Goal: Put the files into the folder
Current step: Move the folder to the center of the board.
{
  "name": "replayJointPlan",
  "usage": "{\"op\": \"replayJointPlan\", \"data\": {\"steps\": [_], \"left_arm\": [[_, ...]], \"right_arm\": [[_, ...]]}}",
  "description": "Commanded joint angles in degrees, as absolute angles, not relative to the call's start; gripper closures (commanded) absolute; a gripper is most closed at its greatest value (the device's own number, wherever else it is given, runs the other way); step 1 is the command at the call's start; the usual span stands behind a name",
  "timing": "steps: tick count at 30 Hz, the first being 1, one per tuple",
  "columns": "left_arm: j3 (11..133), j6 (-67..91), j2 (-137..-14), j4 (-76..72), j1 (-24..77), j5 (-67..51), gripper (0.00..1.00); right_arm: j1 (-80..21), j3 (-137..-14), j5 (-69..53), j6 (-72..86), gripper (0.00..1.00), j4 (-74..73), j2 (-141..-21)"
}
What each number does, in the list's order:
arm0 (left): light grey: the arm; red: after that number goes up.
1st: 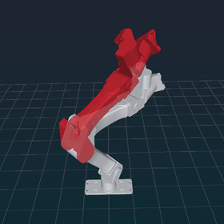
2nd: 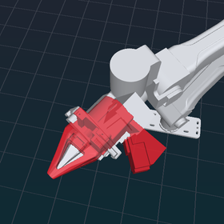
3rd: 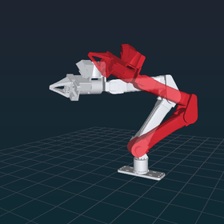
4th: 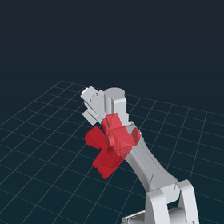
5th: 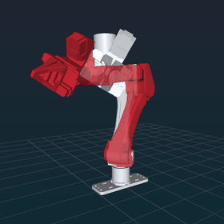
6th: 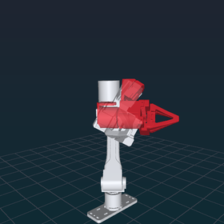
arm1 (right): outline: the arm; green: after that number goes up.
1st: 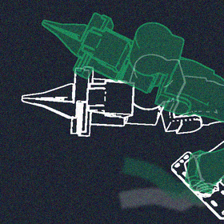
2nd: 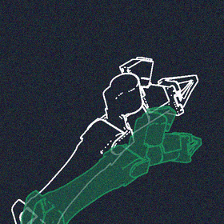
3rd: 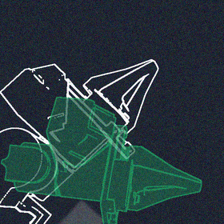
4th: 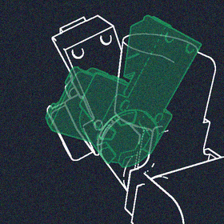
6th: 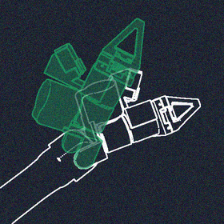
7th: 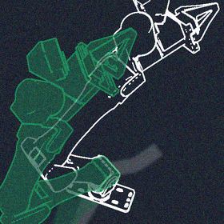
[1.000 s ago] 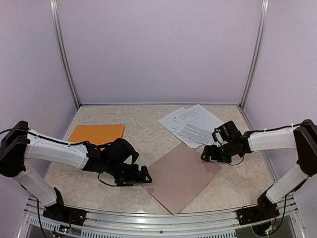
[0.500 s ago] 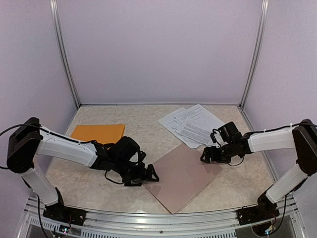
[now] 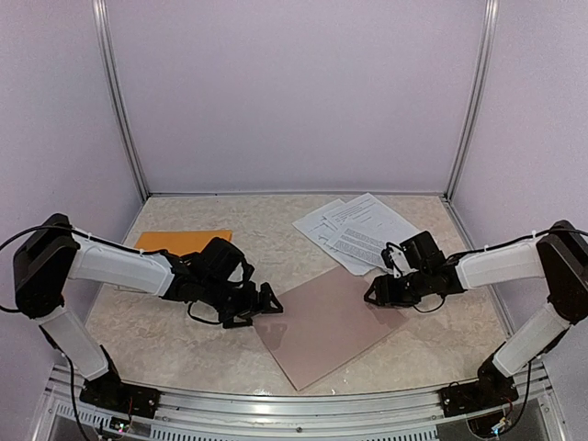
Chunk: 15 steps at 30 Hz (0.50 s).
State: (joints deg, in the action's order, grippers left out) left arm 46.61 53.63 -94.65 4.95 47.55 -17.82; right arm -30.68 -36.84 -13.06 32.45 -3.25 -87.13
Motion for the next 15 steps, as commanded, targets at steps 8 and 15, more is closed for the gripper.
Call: {"op": "replayJointPlan", "data": {"steps": [8, 15], "left_arm": [[44.0, 51.2, -89.7, 6.9, 46.1, -12.2, 0.04], [44.0, 50.1, -88.9, 8.2, 45.9, -10.5, 0.04]], "right_arm": [[-34.1, -38.3, -18.2, 33.0, 0.52, -2.7, -89.9], [-34.0, -40.0, -19.8, 31.2, 0.6, -5.2, -88.8]]}}
